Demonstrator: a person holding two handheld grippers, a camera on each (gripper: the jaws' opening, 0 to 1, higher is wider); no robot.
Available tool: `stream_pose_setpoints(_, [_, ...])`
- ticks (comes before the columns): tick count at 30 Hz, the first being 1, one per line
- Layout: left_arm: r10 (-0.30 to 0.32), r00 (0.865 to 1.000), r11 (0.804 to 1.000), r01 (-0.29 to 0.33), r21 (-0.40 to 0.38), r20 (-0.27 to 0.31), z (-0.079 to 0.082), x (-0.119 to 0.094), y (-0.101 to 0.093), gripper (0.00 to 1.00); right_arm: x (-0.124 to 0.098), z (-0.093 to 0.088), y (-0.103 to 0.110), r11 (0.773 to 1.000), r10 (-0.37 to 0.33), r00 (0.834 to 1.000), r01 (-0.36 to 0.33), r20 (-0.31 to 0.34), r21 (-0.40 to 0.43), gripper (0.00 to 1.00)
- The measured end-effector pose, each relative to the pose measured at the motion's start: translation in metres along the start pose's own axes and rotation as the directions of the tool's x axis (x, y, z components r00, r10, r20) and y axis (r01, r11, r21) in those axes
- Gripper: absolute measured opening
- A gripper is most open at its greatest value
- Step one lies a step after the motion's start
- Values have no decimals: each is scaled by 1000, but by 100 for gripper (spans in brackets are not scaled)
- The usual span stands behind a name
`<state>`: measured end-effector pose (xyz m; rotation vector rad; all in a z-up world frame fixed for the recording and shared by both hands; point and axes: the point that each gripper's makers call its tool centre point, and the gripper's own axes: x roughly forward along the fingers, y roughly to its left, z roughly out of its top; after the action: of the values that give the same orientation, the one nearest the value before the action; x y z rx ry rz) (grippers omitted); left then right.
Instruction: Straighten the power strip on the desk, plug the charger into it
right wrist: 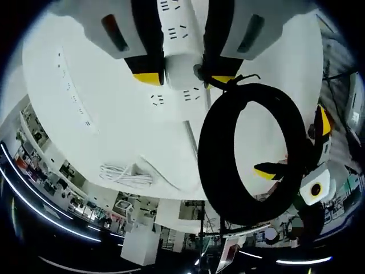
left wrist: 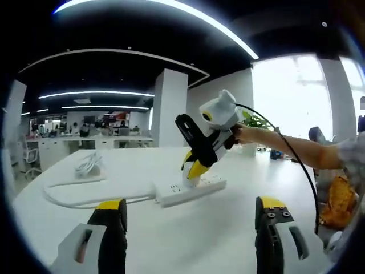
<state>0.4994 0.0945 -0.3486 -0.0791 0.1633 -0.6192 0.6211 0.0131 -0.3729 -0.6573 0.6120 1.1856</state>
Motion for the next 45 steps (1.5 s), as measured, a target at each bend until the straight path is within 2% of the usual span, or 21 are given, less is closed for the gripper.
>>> stream_pose_setpoints(4, [-2,1000,1000,2,4,4,2,0,-2,94,0,-3,4,999,-13,1000,12,-7,-31,23])
stream_pose_setpoints(8, [0,1000,1000,0,-1,15,4,-1,-1,94,1,-4,10,990,-70,997,66,-34,-125,23])
stream_pose_setpoints(11, [6,1000,1000,-6,0,15,5,-1,0,94,2,-4,10,984,-68,996,57,-57,-170,23])
stream_pose_setpoints(12, [5,1000,1000,-6,1,16,5,-1,0,95,2,-4,8,986,-55,997,45,-60,-159,23])
stream_pose_setpoints(13, [9,1000,1000,-9,0,21,6,-2,0,95,3,-3,6,997,-18,999,15,-42,-82,23])
stream_pose_setpoints(16, [10,999,1000,-10,-1,37,9,-3,-1,95,3,-3,-2,999,37,999,-37,-24,14,22])
stream_pose_setpoints(20, [-2,999,1000,2,3,42,10,-4,-4,95,5,-2,-2,999,50,997,-51,-50,-4,22])
stream_pose_setpoints(24, [-9,998,1000,9,-3,58,12,-4,-4,95,4,-4,4,989,-58,995,47,-76,-140,22])
stream_pose_setpoints(26, [-11,998,1000,12,-7,62,13,-4,-4,95,4,-4,2,990,-44,996,34,-72,-135,22])
stream_pose_setpoints(27, [-11,998,1000,11,-7,61,12,-4,-4,95,5,-4,3,995,-10,998,3,-66,-98,22])
stream_pose_setpoints(28, [-9,998,1000,9,-3,59,12,-5,-4,95,5,-4,-2,999,38,998,-39,-58,-12,22])
stream_pose_setpoints(31, [-13,999,1000,13,2,50,9,-6,-5,95,6,-3,-7,994,100,994,-98,-49,40,22])
stream_pose_setpoints(33, [-12,999,1000,11,5,52,10,-8,-5,95,6,-2,-4,999,48,998,-49,-35,-16,22])
stream_pose_setpoints(34, [-9,998,1000,9,5,55,10,-9,-4,95,4,-1,-4,992,-15,999,10,-39,-125,22])
stream_pose_setpoints(35, [-6,998,1000,6,4,58,11,-9,-3,95,4,-3,-2,986,-68,997,61,-43,-155,22])
stream_pose_setpoints(36, [-3,998,1000,2,3,61,12,-9,-2,95,4,-2,-1,981,-70,997,62,-36,-184,22])
stream_pose_setpoints(38, [2,998,1000,-2,5,65,15,-7,-1,95,4,0,-9,999,22,1000,-23,-16,-39,22])
stream_pose_setpoints(40, [0,997,1000,0,2,73,16,-6,-2,95,6,-3,-12,998,70,997,-71,-18,-4,23])
stream_pose_setpoints(42, [-9,997,1000,10,-2,78,16,-7,-4,95,4,-5,-3,997,59,996,-62,-66,-50,23])
stream_pose_setpoints(44, [-12,997,1000,12,-2,75,13,-8,-6,95,7,-8,3,993,-9,990,-8,-139,-120,23])
stream_pose_setpoints(45, [-9,997,1000,9,-3,71,11,-8,-5,95,8,-8,6,994,4,992,-19,-129,-108,23])
